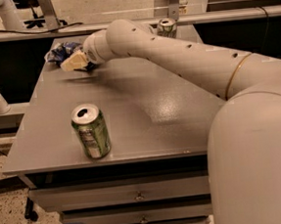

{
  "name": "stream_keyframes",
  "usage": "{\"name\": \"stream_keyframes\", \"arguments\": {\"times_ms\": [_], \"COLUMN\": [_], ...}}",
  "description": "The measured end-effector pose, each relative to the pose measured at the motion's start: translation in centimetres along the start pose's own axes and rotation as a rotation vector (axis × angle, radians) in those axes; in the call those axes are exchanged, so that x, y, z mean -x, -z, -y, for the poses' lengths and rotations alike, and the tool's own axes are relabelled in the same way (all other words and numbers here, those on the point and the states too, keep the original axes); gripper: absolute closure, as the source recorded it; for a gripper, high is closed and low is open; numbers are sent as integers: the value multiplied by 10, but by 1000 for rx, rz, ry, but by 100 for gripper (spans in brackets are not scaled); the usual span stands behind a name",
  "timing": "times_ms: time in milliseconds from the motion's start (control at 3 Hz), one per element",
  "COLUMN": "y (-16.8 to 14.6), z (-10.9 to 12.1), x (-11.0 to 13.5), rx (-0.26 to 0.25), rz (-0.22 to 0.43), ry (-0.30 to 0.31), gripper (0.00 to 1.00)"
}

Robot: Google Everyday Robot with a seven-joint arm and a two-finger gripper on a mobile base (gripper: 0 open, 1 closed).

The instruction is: Move blue chip bag near 7up can

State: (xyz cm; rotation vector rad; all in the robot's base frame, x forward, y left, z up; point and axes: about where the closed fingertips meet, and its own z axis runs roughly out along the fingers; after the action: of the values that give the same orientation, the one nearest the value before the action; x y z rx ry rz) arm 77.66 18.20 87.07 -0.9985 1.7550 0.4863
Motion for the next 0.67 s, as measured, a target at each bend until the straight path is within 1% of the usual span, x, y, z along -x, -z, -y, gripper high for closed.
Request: {"name": "stream_keyframes", "arguments": {"times_ms": [333, 667], "y": [-5, 1], "z": [-1, 0], "x": [-2, -7], "rx": [5, 2], "rz": [7, 8], "ry": [-20, -34], "gripper": [40, 64]}}
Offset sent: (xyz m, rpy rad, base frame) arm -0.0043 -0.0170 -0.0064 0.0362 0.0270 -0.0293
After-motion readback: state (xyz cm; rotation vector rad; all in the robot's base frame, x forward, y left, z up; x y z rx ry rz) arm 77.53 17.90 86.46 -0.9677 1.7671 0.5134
